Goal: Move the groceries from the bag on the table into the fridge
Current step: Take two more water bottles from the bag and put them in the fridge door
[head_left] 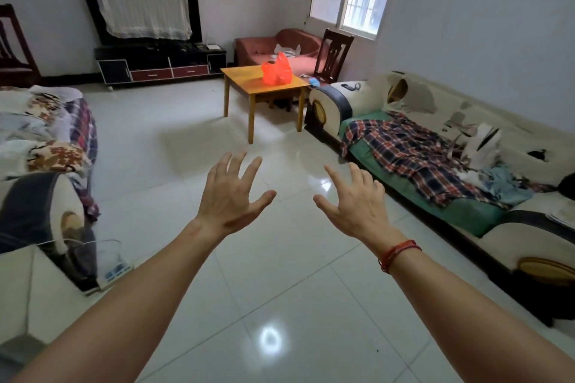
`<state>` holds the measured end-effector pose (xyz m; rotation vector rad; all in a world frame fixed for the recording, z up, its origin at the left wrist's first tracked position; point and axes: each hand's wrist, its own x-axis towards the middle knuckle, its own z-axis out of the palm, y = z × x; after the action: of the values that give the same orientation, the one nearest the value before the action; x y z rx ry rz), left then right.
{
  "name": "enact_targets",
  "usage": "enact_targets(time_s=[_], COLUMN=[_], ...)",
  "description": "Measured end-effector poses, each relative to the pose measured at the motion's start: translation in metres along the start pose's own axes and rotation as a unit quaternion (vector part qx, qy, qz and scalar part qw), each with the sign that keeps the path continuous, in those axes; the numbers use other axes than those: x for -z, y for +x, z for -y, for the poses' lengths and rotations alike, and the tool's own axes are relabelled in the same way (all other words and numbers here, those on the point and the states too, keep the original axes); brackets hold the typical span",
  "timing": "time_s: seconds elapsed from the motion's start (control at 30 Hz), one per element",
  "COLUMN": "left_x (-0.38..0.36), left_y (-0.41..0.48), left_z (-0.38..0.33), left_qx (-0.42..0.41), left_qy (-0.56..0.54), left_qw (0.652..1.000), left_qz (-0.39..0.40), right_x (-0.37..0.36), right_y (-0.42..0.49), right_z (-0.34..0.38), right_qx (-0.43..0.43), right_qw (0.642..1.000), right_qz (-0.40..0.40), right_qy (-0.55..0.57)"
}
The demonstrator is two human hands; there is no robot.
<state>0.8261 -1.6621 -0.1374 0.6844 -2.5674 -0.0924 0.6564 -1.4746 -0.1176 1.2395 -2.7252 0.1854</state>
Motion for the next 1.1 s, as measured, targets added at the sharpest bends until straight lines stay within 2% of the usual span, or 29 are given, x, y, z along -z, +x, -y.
enact_targets(time_s=[0.37,0.8,1.1], left_x=[-0.07,-0.183,-0.25], left_y=[0.164,0.424,0.557], left_z=[0.052,0.08,0.108], left_qx=[-0.011,0.004,0.019], left_qy=[0.006,0.021,0.032], left_qw=[1.0,0.999,0.998], left_qz=[0.013,0.025,0.041], right_x=[-0.036,-0.099,-0.125], right_y=[0.177,0.456,0.597], right_z=[-0.026,-0.101,-0.137], right_qx=[-0.018,-0.017,-0.009], right_qw=[1.0,0.999,0.999], right_qz=[0.004,0.018,0.031], right_qy=[0.003,0.025,0.033])
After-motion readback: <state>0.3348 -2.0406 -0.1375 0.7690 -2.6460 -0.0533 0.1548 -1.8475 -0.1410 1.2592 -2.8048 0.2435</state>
